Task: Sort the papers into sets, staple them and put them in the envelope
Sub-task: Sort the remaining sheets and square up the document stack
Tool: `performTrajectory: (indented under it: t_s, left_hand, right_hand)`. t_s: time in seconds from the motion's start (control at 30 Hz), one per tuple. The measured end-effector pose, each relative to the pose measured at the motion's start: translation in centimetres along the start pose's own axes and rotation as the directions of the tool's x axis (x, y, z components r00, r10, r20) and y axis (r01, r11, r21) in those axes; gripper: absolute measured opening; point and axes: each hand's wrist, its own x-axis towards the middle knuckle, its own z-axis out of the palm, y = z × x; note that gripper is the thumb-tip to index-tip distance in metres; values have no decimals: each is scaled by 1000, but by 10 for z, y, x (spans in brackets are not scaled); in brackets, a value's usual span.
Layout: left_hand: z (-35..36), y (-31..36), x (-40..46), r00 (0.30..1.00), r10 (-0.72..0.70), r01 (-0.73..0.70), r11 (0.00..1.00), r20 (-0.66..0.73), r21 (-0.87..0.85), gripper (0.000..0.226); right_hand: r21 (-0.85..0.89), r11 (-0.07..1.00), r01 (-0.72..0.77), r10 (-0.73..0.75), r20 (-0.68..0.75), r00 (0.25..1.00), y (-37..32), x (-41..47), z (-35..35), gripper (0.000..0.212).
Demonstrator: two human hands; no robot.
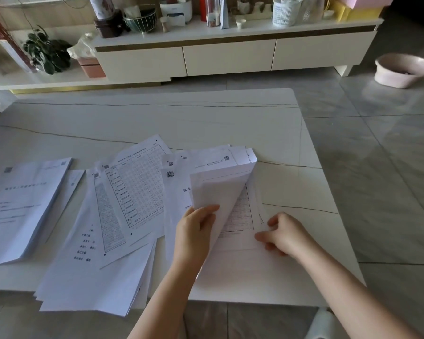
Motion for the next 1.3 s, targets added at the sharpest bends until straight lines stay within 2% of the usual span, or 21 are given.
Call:
performTrajectory:
  t_s: [0.07,0.1,0.2,0.27,0.33,0.4,0.47,0.53,0.63,0.73,0.8,0.9,1.0,1.07,1.13,1.2,1.3]
  left_hand:
    - [0,0,0,1000,-12,12,1000,9,-11,25]
    - [0,0,0,1000,-16,16,1000,14,-13,25]
    - [0,-1,0,999,-33,33,999,32,3,25]
    - [0,-3,0,997,-56,56,998,49,15,26]
    - [2,-5,0,992,-99,96,994,77,44,29]
    - [3,-7,0,984,-152,147,988,92,53,32]
    - [3,-6,0,976,-189,190,982,103,3,32]
    - [2,-5,-1,974,-194,197,980,120,-18,33]
    - [2,-5,-2,973,-175,183,982,150,-41,36]
    - [1,-5,-2,971,-177,189,980,162,-66,41]
    - [0,-5,-2,970,-181,191,981,165,-44,36]
    - [-1,-3,-3,968,-177,184,983,177,-22,30]
    - [-3,4,-6,956,-208,239,961,206,-136,17]
    - [-3,7,-8,947,-200,248,953,251,-176,28]
    - [-3,10,-10,942,-160,184,981,296,-53,50]
    - [1,12,-12,955,-89,81,996,284,39,59]
    - [4,13,-13,985,42,-58,994,166,89,41]
  right_hand:
    - [-123,992,33,-35,-13,999,-1,-1,2,48]
    - [-244,968,65,-76,-33,997,-1,-2,1,53]
    - [-593,786,174,-264,-68,962,0,-5,0,72]
    - [-622,756,204,-304,-58,951,-1,-3,1,74]
    - [-460,866,197,-247,-50,968,-2,0,3,70]
    - [-207,964,164,-176,-39,984,-4,3,5,72]
    - [35,994,99,-98,-24,995,-6,3,4,76]
    - [162,985,62,-59,-24,998,-7,4,2,71]
    - [206,976,71,-63,-47,997,-7,6,-1,50]
    - [206,974,98,-101,3,995,-8,3,0,31]
    - [202,974,97,-109,47,993,-9,1,1,20]
    - [189,978,90,-105,72,992,-9,2,1,14]
    - [241,963,120,-139,63,988,-12,-1,0,13]
    - [287,945,154,-175,51,983,-16,-4,0,14]
    - [339,923,183,-204,27,979,-20,-5,0,16]
    - [369,906,208,-227,7,974,-23,-6,-1,16]
    - [391,890,235,-251,-11,968,-25,-8,-3,18]
